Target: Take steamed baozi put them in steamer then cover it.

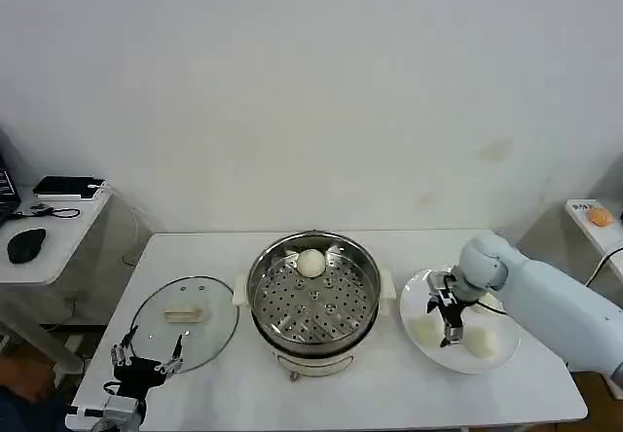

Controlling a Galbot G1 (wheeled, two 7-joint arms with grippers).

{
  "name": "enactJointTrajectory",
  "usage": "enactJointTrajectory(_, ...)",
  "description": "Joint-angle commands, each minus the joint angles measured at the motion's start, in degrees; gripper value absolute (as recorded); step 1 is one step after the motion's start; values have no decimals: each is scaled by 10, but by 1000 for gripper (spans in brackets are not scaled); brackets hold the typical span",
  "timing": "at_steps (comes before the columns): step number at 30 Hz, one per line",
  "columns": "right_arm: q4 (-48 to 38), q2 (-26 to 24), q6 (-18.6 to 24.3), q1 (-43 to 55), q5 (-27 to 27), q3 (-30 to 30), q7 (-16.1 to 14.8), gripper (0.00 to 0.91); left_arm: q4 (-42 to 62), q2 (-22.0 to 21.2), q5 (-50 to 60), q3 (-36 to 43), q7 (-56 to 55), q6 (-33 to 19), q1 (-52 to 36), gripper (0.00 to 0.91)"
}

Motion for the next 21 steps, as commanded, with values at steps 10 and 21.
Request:
enactJointTrajectory(10,-2,1,1,-7,-7,7,4,725,2,0,0,1,-1,0,1,907)
enactJointTrajectory(21,21,-20,-1,-1,2,31,2,715,1,0,0,3,-1,0,-2,907)
